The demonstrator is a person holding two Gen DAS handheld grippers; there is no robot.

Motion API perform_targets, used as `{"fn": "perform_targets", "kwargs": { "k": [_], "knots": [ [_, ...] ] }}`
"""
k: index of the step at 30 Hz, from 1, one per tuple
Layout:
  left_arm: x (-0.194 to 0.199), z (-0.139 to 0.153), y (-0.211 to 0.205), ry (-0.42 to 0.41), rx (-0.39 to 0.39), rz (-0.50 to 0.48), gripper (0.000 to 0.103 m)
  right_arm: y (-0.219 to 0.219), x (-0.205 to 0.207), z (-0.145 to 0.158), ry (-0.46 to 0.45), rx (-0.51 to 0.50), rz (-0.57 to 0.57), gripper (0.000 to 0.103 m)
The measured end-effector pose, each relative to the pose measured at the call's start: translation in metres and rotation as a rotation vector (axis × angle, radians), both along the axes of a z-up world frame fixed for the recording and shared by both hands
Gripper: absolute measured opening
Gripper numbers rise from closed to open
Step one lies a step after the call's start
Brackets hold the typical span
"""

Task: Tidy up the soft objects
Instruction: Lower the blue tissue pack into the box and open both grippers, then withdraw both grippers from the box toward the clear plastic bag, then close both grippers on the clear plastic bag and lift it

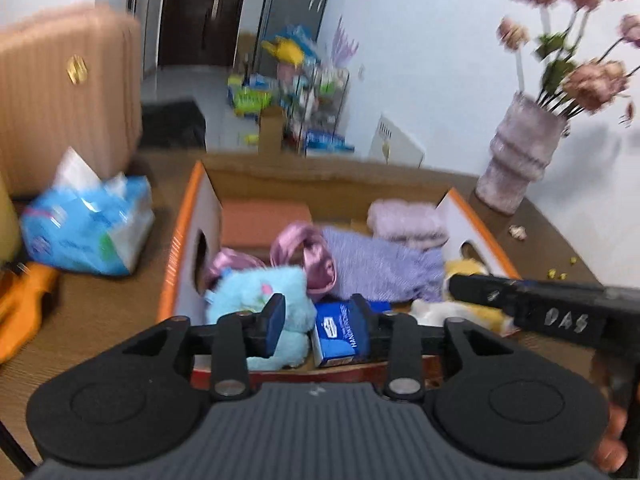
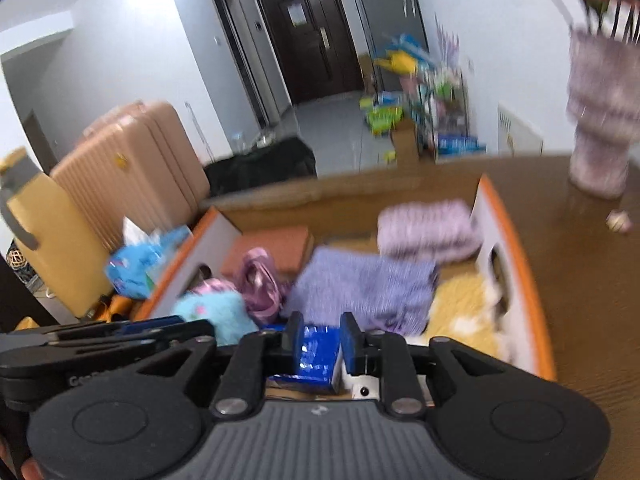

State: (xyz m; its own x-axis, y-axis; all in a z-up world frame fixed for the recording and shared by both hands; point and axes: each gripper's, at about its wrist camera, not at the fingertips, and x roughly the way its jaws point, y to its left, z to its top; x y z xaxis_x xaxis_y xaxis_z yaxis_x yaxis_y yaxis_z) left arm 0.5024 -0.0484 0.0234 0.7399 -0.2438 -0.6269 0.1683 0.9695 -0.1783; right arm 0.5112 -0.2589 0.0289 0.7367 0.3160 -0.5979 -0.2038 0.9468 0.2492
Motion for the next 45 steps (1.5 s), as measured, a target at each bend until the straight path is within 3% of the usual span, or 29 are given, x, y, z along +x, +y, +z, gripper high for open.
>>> {"fn": "perform_targets", "kwargs": {
  "k": [8,13,17,20,24,29,32,35,43,45],
  "knots": [
    [-0.111,0.075,0.019,-0.253,0.123,0.029,0.075,-0.015,-0.111,0.087,-0.276,-0.112,0.011,0.050],
    [-0.197,0.086,0.034,-0.411,0.216,0.038,0.086,-0.022,-0.201,0.109,-0.463,-0.170,0.028,0.073],
    [-0.258,0.068,0.052,-0.441,0.208,0.097,0.088,-0.024,-0.270,0.097,-0.557,-0.154,0.025,0.085],
    [-0.300,0.044,0.066,-0.491,0.208,0.191,0.093,-0.020,-0.309,0.070,-0.591,-0.135,0.043,0.087],
    [-0.333,0.012,0.077,-0.481,0.235,0.283,0.093,-0.013,-0.342,0.030,-0.551,-0.120,0.012,0.087],
    [-0.347,-0.011,0.090,-0.401,0.173,0.262,0.093,-0.005,-0.359,-0.008,-0.462,-0.063,-0.003,0.086],
    [-0.343,-0.013,0.093,-0.396,0.159,0.246,0.093,0.003,-0.355,-0.017,-0.427,-0.095,-0.005,0.083],
    [-0.332,-0.016,0.095,-0.370,0.118,0.219,0.091,0.009,-0.347,-0.020,-0.413,-0.066,0.005,0.082],
    [-0.266,-0.036,0.091,-0.268,0.084,0.126,0.080,0.045,-0.286,-0.040,-0.323,-0.041,0.123,0.073],
    [-0.241,-0.037,0.089,-0.247,0.088,0.101,0.073,0.052,-0.262,-0.042,-0.302,-0.017,0.143,0.072]
  ]
}}
